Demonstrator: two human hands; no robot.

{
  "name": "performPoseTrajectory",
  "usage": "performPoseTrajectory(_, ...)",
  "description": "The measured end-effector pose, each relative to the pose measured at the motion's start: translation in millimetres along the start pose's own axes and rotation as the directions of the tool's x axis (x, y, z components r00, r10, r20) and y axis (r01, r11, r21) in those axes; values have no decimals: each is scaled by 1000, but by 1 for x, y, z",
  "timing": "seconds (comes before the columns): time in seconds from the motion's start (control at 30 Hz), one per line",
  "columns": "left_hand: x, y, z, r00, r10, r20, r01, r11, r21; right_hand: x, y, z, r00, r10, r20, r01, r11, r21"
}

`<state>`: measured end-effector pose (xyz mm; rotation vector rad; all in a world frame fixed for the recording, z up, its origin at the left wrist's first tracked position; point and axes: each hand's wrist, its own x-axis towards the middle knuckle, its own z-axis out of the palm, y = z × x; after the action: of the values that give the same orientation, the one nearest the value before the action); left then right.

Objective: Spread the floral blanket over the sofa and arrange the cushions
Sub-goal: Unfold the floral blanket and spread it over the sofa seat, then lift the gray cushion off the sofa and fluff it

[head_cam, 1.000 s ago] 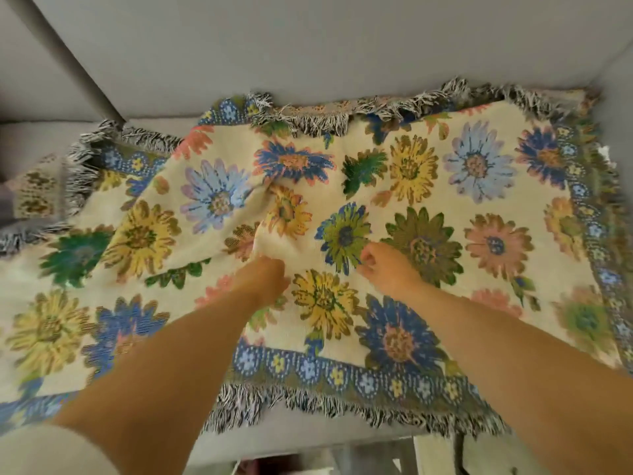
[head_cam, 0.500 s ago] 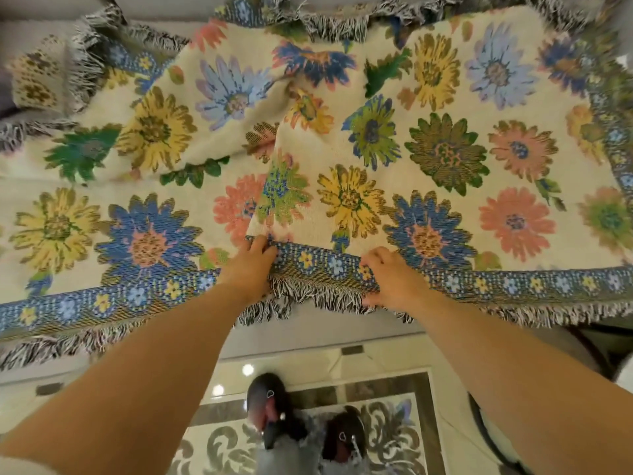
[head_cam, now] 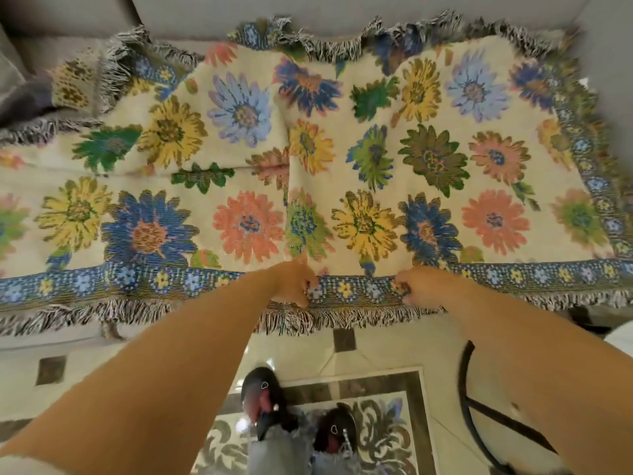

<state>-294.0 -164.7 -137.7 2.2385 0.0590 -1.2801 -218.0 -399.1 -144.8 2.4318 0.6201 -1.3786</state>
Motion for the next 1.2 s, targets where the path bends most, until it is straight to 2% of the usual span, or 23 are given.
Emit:
performPoseTrajectory(0.1,-29,-11,-16,990,-80,-120,75,996,-42,-16,-24,-19,998,-38,-41,41,996,73)
performPoseTrajectory(0.27,-119,-39,-64,944,-184,-275,162,982,-98,-62,-89,-73,991,-120,-65,121,993,15)
performPoseTrajectory(0.5,-272,-95,-120,849,-299,-436,241,953,-184,-150,-235,-174,941,-305,-144,311,950,21)
performPoseTrajectory(0.67,-361,-164,-154,757,-360,-545,217,926,-310,-185,-345,-234,908,-336,-250,356,934,38)
performPoseTrajectory(0.77,-416,-227,-175,731,-381,-566,222,917,-330,-194,-424,-258,904,-320,-285,363,925,112)
performPoseTrajectory(0.87,-463,-289,-192,720,-460,-519,319,884,-342,-200,-496,-270,896,-347,-276,398,903,160)
performPoseTrajectory(0.93,-482,-327,-211,677,-497,-542,347,866,-361,-200,-534,-281,888,-369,-273,424,888,178)
performPoseTrajectory(1.0,-485,-351,-228,635,-514,-577,315,854,-415,-196,-553,-294,891,-368,-267,422,888,184)
performPoseTrajectory(1.2,-479,-390,-296,659,-466,-590,263,878,-400,-158,-590,-367,903,-251,-349,358,889,287)
